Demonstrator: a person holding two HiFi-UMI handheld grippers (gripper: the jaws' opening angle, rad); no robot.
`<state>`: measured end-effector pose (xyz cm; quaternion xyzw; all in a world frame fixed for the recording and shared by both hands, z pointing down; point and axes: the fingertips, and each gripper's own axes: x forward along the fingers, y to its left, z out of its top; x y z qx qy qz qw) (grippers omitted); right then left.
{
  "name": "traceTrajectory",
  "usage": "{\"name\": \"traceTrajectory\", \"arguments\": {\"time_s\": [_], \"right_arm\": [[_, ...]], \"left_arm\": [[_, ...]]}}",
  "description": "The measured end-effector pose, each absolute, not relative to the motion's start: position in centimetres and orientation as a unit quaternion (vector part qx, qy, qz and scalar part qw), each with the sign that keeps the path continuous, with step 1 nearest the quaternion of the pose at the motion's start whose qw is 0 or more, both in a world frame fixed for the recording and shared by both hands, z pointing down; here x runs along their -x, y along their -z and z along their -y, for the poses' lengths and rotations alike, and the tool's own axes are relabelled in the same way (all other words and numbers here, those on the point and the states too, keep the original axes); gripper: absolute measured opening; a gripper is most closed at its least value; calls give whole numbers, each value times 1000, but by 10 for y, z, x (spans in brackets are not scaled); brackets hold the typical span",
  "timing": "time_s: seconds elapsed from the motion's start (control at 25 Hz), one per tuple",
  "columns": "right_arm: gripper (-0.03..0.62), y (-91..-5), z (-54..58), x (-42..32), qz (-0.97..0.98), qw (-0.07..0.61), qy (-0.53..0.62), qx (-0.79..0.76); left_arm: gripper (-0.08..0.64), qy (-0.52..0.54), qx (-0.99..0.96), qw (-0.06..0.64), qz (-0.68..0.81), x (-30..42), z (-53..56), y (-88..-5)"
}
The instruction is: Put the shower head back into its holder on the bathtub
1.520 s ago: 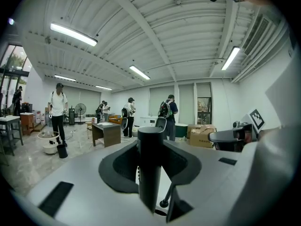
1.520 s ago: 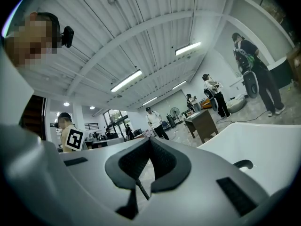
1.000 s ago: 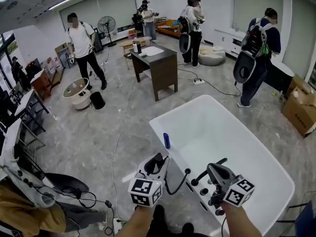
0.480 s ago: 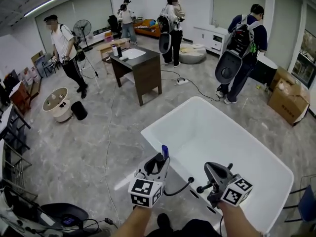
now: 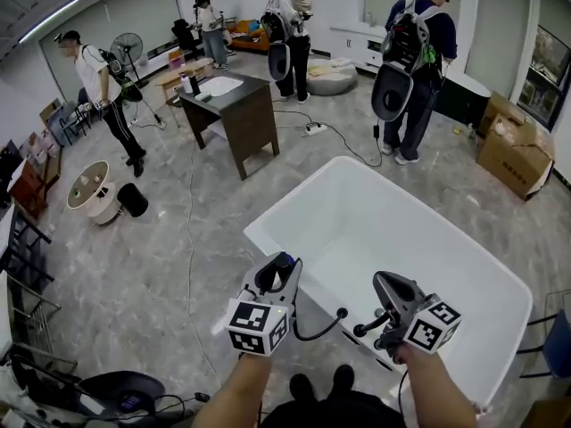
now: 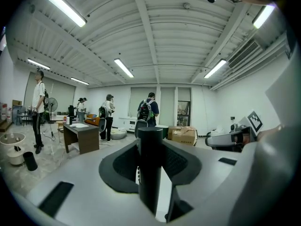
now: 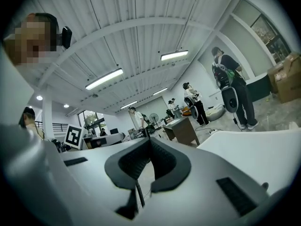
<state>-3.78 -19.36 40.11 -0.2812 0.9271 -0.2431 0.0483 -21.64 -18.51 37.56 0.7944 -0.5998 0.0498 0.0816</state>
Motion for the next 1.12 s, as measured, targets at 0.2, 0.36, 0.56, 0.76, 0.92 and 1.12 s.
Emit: {"name": "traceTrajectory", "arguments": {"time_s": [0.2, 0.36, 0.56, 0.76, 0.92, 1.12], "right_arm": [[17, -396, 201, 37, -930, 53, 241, 272], [17, -394, 206, 50, -930, 52, 244, 269], [17, -395, 218, 38, -929, 62, 242, 272], [17, -388, 225, 27, -928, 72, 240, 277], [17, -386, 230, 27, -925, 77, 240, 284], [17, -390, 231, 22, -923, 76, 243, 287]], "left_arm": [[135, -46, -801, 64, 594, 203, 205, -355], [135, -35, -806, 54, 588, 212, 224, -334], [135, -27, -813, 39, 580, 198, 239, -316], [135, -24, -821, 40, 569, 183, 245, -306], [135, -27, -827, 31, 561, 181, 250, -299], [135, -31, -836, 29, 547, 170, 258, -297]]}}
